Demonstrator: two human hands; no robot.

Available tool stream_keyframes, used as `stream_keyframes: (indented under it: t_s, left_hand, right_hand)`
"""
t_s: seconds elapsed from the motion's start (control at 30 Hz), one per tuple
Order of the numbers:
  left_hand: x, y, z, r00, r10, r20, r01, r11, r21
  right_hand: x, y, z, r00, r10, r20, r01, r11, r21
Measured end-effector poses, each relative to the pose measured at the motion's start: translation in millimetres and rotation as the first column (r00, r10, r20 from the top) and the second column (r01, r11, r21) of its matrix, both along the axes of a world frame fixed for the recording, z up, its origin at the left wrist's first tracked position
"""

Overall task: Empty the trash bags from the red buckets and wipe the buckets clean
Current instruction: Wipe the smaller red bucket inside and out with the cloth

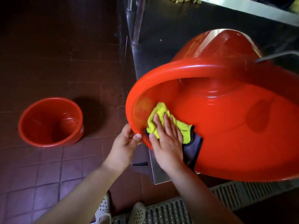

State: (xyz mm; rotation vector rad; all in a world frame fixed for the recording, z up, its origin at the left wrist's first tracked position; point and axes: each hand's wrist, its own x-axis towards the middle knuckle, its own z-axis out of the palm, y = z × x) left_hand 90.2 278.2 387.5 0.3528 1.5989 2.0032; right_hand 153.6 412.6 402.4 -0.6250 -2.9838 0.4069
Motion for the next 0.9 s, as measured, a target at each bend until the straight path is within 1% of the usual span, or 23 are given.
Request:
stream_keyframes:
  t_s: [0.13,0.27,0.33,0.4,0.47,0.53,0.6,0.67,0.73,0.8,0.9]
  left_hand:
    - [-0.4,0.7,3.8,0.999,0.035,-0.012,-0.035,0.999,-0.021]
    - [-15.7,4.8,17.5,0.994,0.107,-0.034,-0.108,0.994,-0.02]
    - [-30.8,0.0,25.3,0.989,0.118,-0.093,-0.123,0.992,-0.043]
    - [-46.7,-6.1,33.9,0.973,0.126,-0.192,-0.141,0.988,-0.067]
    - [-58.8,-7.7,42.0,0.953,0.12,-0.277,-0.149,0.985,-0.086]
    - [-63.0,-4.0,48.4,0.941,0.118,-0.316,-0.152,0.985,-0.084]
    - [-59.0,-1.0,47.8,0.944,0.137,-0.3,-0.16,0.986,-0.053]
    - [-47.5,0.9,38.0,0.966,0.116,-0.229,-0.127,0.991,-0.036]
    - [-29.4,2.2,24.5,0.996,-0.005,-0.086,0.003,1.0,-0.027]
    - [-13.5,3.1,13.6,0.993,-0.111,0.027,0.112,0.994,-0.012]
    - [-4.9,6.0,11.5,0.994,-0.108,0.014,0.108,0.994,0.005]
  right_hand:
    - [5.7,0.8,1.9,0.999,0.036,0.011,-0.036,0.999,-0.009]
    - [-32.6,34.3,2.0,1.0,0.02,0.012,-0.02,0.999,0.032]
    - [-55.8,60.9,0.3,0.998,0.002,0.056,-0.006,0.998,0.064]
    - [-77.8,90.4,-0.5,0.991,-0.052,0.125,0.04,0.995,0.091]
    - [-97.3,118.3,1.7,0.967,-0.157,0.2,0.139,0.985,0.099]
    - [-111.1,139.4,5.3,0.931,-0.245,0.27,0.229,0.969,0.091]
    - [-118.1,149.0,4.9,0.916,-0.26,0.306,0.24,0.965,0.102]
    - [-119.8,149.7,3.4,0.919,-0.249,0.305,0.22,0.967,0.127]
    - [-119.2,144.8,3.2,0.923,-0.251,0.291,0.22,0.966,0.136]
    - [-116.4,133.3,4.6,0.93,-0.256,0.266,0.233,0.966,0.114]
    - [-100.9,101.0,7.0,0.956,-0.241,0.168,0.237,0.971,0.042]
